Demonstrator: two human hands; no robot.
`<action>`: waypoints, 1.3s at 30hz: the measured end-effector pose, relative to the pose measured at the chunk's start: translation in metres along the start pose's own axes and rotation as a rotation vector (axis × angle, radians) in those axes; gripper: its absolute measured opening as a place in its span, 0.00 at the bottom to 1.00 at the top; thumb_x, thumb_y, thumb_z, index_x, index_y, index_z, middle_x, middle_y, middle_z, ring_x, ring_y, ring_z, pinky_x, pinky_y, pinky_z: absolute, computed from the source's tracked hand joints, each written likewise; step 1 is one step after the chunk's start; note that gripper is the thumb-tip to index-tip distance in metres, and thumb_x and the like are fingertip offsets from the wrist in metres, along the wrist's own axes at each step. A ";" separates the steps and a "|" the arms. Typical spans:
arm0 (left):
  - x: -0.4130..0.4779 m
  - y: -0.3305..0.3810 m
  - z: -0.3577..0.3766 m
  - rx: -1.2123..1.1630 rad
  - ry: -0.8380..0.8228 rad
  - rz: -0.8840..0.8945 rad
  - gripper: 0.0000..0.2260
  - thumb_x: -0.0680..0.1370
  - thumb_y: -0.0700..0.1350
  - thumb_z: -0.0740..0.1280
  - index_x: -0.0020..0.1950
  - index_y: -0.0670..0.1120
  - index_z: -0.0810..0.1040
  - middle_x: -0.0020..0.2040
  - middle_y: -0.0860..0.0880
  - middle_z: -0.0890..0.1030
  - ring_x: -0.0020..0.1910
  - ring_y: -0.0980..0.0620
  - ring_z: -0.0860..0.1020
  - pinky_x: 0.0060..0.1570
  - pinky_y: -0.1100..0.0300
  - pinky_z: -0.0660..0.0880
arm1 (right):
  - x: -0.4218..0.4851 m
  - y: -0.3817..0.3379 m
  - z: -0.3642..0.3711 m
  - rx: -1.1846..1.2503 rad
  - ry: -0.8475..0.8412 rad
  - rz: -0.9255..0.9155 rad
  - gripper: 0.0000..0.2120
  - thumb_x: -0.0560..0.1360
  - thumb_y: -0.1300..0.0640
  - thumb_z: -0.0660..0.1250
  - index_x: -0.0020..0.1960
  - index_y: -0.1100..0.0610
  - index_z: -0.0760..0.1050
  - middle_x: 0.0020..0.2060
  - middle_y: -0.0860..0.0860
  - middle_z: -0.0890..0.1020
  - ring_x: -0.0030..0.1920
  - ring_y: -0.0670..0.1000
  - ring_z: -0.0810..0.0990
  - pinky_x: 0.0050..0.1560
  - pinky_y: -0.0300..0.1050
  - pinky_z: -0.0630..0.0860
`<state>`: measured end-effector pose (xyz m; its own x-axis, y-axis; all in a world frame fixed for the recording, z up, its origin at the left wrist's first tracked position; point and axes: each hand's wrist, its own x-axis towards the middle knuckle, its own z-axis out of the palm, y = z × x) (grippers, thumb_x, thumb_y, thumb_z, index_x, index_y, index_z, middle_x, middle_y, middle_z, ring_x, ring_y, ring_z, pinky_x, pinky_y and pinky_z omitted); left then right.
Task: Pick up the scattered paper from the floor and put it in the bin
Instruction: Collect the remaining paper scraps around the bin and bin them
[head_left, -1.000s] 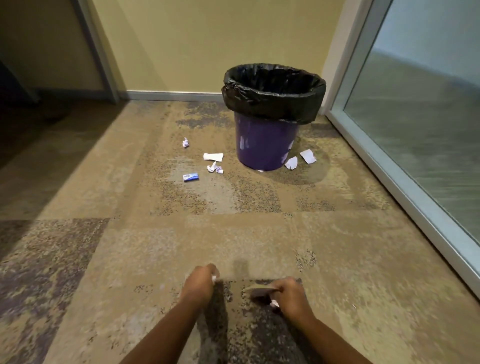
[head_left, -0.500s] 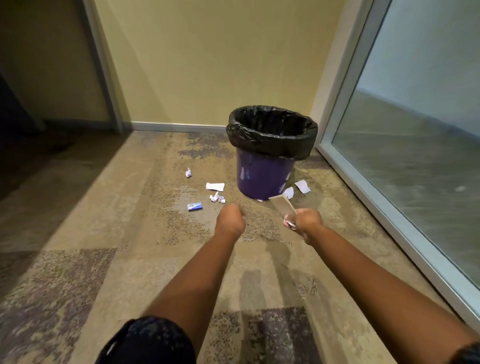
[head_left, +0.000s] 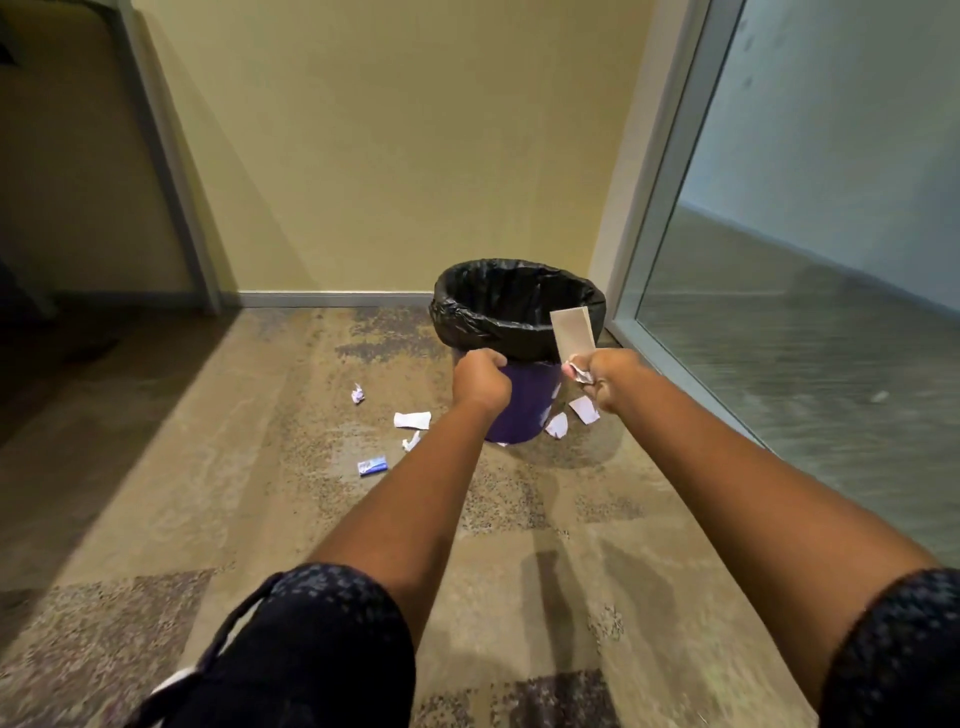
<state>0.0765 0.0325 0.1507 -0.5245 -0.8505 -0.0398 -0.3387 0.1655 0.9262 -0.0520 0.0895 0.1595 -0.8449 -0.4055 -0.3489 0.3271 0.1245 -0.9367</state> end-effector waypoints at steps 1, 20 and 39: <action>0.005 0.002 0.004 -0.004 0.000 -0.002 0.17 0.75 0.28 0.59 0.62 0.37 0.76 0.64 0.36 0.75 0.63 0.38 0.75 0.65 0.47 0.73 | 0.005 -0.006 0.002 0.012 0.011 0.012 0.18 0.70 0.73 0.67 0.60 0.70 0.71 0.51 0.62 0.80 0.40 0.55 0.81 0.32 0.42 0.80; 0.234 0.072 0.101 0.135 0.049 -0.075 0.18 0.79 0.35 0.55 0.70 0.36 0.65 0.71 0.35 0.66 0.69 0.39 0.68 0.69 0.50 0.68 | 0.211 -0.082 0.079 -0.549 0.000 -0.278 0.16 0.76 0.65 0.62 0.62 0.67 0.72 0.58 0.60 0.79 0.54 0.58 0.80 0.25 0.39 0.72; 0.177 -0.075 0.233 0.842 -0.184 0.882 0.15 0.70 0.37 0.58 0.55 0.45 0.74 0.55 0.44 0.78 0.50 0.46 0.75 0.41 0.59 0.71 | 0.316 0.111 -0.057 -0.682 0.122 -0.629 0.10 0.73 0.70 0.58 0.47 0.65 0.78 0.48 0.62 0.76 0.51 0.61 0.76 0.47 0.40 0.65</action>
<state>-0.1728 -0.0147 -0.0134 -0.9079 -0.2129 0.3610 -0.1749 0.9753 0.1352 -0.3070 0.0273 -0.0560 -0.8336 -0.4857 0.2631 -0.4915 0.4349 -0.7545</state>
